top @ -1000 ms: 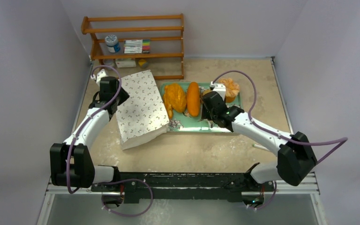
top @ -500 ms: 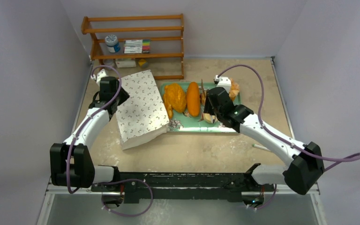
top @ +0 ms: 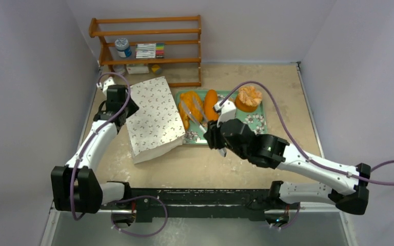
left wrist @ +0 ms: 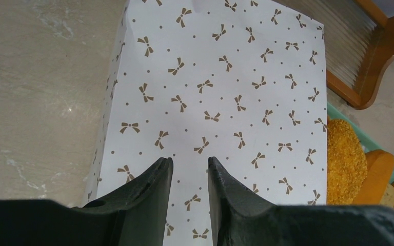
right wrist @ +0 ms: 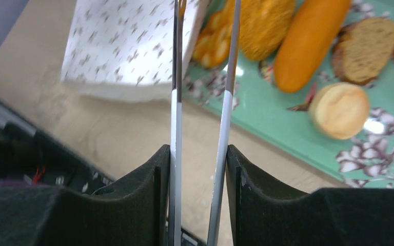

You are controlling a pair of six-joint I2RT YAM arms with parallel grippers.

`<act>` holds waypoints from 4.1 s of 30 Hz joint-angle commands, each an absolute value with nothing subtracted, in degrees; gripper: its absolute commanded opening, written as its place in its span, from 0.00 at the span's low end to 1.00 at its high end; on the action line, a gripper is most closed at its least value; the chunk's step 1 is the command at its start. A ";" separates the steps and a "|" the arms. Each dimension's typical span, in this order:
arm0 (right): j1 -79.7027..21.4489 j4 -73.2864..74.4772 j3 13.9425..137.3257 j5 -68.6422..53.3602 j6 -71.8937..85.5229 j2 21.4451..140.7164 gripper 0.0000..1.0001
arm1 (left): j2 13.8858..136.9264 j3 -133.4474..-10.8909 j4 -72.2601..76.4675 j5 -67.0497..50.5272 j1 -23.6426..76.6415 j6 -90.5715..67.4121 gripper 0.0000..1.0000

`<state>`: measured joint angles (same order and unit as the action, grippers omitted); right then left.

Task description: Take the fake bread out of the paper bag

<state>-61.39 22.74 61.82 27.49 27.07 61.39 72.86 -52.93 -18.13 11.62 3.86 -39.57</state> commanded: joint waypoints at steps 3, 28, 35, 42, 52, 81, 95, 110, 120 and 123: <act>-75.13 27.67 62.53 29.49 33.11 60.23 0.27 | 65.94 -55.73 -24.45 15.59 3.44 -36.75 0.32; -85.97 21.01 64.00 24.05 34.92 79.19 0.24 | 59.45 -55.87 -31.06 17.32 3.43 -37.27 0.32; -80.07 17.06 66.01 25.37 29.94 82.29 0.23 | 58.68 -56.31 -31.22 17.23 3.45 -37.35 0.32; -75.90 15.70 71.77 27.84 24.29 82.90 0.23 | 58.32 -58.12 -32.23 17.05 3.43 -37.29 0.34; -72.69 13.72 77.40 28.01 19.41 85.44 0.22 | 57.13 -58.54 -33.31 17.53 3.43 -37.21 0.38; -62.14 10.82 82.69 23.44 15.80 90.67 0.20 | 46.31 -58.03 -29.01 2.40 3.51 -35.24 0.67; -58.55 12.88 92.48 19.79 12.66 96.18 0.20 | 49.07 -58.72 -28.41 -5.25 6.17 -29.91 0.67; -56.20 14.14 98.48 17.82 11.08 100.81 0.20 | 47.82 -65.14 -29.62 -4.27 6.33 -28.41 0.67; -56.14 14.33 100.29 16.54 10.74 101.69 0.20 | 49.57 -65.25 -29.24 -6.55 6.33 -28.24 0.68; -56.11 14.33 100.28 16.10 10.83 101.78 0.20 | 50.21 -64.64 -29.42 -7.69 6.33 -28.02 0.68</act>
<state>-56.49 17.74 96.95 16.67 11.70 102.39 49.65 -63.96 -31.00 -5.32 6.09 -29.28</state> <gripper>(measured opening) 0.350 0.681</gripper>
